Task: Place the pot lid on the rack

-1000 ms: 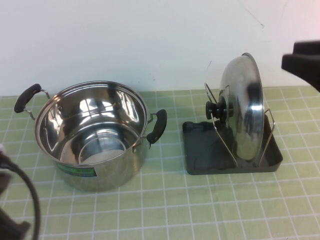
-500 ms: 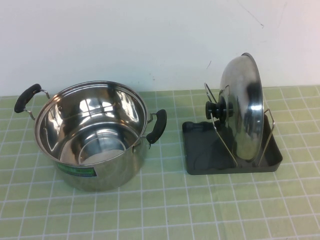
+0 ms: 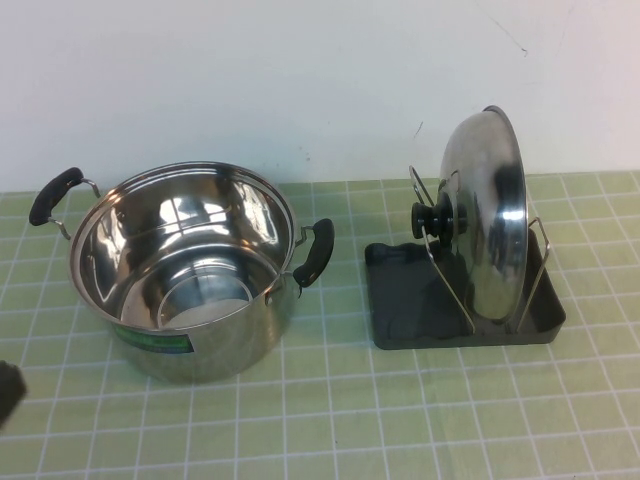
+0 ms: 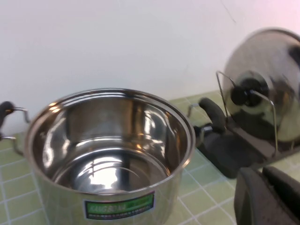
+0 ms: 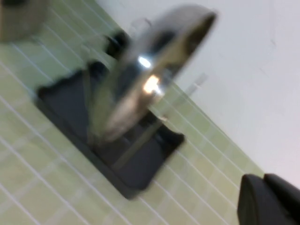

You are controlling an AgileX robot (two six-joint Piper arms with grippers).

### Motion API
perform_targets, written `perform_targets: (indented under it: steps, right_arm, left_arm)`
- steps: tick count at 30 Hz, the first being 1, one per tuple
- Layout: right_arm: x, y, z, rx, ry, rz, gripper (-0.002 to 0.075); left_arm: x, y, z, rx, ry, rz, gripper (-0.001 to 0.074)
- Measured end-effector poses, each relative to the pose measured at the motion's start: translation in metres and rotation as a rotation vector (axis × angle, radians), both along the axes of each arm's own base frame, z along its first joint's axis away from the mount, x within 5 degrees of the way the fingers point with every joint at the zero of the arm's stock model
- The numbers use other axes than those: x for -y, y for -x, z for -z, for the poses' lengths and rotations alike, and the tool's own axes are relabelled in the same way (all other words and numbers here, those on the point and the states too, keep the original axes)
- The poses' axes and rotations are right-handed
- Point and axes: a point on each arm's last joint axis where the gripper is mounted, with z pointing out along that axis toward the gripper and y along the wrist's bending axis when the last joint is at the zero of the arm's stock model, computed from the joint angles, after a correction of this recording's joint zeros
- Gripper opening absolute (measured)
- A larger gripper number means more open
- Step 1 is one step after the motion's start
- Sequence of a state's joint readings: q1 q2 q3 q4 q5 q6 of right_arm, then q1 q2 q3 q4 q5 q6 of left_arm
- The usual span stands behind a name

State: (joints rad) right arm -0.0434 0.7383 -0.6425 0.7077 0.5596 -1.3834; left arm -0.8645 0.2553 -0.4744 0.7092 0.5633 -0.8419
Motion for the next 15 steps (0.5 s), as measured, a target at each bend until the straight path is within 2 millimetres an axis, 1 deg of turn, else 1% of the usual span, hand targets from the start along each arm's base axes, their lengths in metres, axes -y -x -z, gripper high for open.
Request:
perform_targets:
  steps: [1,4,7,11,15]
  right_arm:
    - [-0.003,0.007,0.007,0.012,-0.028,-0.021,0.0008]
    - [-0.010,0.026,0.027,0.043,-0.093,-0.071,0.0008]
    - [-0.013,0.040,0.047,0.037,-0.135,-0.092,0.0008]
    - [-0.015,0.048,0.065,0.012,-0.180,-0.091,0.0005]
    - [-0.016,0.049,0.070,0.001,-0.188,-0.090,0.0003]
  left_arm:
    - [0.004,-0.001,0.010,0.014,-0.022,0.024,-0.0001]
    - [0.011,-0.004,0.029,0.036,-0.081,0.059,-0.0001]
    - [0.014,-0.005,0.041,0.051,-0.121,0.079,-0.0001]
    - [0.015,-0.006,0.045,0.054,-0.131,0.088,-0.0001]
    - [0.016,-0.005,0.045,0.052,-0.117,0.091,-0.0002]
